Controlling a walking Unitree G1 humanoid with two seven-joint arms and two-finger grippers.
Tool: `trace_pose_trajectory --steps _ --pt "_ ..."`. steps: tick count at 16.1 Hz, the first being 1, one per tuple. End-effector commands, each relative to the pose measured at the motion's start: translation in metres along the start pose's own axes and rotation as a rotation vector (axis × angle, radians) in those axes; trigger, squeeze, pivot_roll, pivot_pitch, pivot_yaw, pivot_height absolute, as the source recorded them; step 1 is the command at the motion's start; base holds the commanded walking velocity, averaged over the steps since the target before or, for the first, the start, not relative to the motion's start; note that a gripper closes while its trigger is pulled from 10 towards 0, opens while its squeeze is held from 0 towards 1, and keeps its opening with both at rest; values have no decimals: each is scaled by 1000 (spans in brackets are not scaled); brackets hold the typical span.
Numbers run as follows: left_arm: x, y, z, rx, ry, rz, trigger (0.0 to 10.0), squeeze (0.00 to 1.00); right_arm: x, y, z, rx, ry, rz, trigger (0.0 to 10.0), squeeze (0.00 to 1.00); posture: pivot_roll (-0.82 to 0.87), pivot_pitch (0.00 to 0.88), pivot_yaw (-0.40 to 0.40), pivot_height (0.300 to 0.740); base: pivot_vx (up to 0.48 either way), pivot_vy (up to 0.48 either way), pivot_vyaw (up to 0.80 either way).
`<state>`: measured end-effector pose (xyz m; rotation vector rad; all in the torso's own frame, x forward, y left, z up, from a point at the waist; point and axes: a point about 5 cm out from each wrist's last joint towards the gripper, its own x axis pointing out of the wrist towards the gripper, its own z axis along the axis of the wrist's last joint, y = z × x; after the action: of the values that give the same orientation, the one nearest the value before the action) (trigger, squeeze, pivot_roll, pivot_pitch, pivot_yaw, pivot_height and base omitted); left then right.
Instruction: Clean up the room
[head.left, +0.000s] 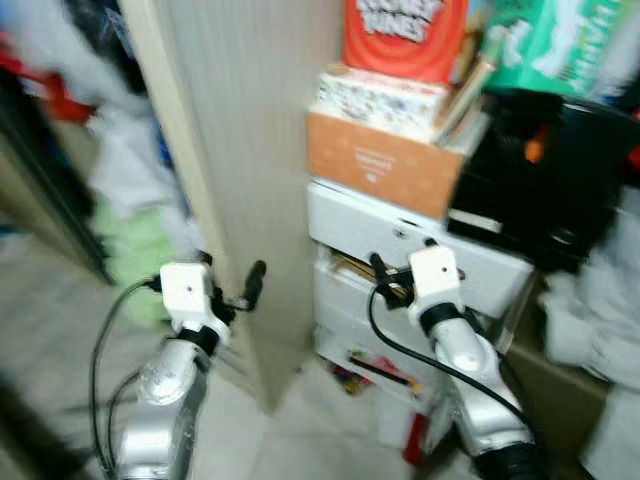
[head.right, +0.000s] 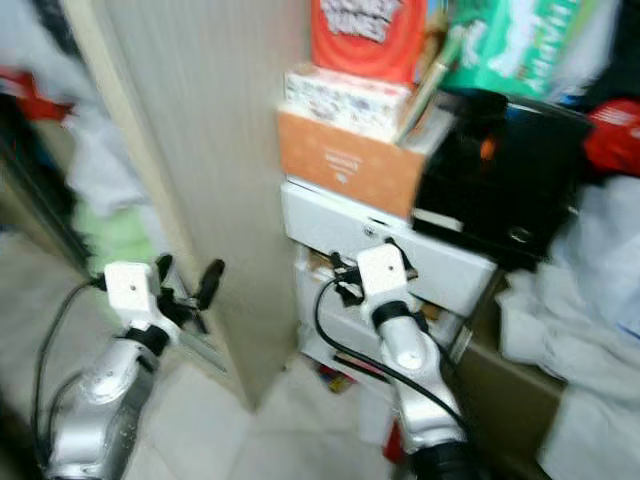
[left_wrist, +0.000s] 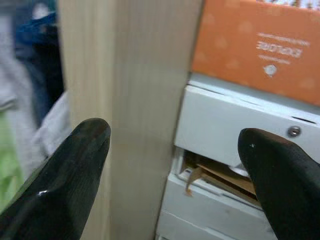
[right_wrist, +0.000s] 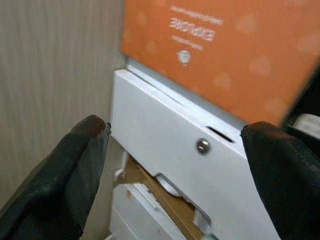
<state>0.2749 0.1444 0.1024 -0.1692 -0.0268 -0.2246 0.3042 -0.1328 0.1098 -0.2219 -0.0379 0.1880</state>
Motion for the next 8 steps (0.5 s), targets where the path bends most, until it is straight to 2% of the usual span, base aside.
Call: trace_pose_trajectory --steps 1,8 --pt "0 2 0 7 7 -4 10000 0 2 2 1 5 -4 10 10000 0 -133 3 2 740 0 0 800" --pt "-1 5 3 28 8 21 10000 0 3 2 2 14 -5 5 10000 0 -131 11 2 740 0 0 800"
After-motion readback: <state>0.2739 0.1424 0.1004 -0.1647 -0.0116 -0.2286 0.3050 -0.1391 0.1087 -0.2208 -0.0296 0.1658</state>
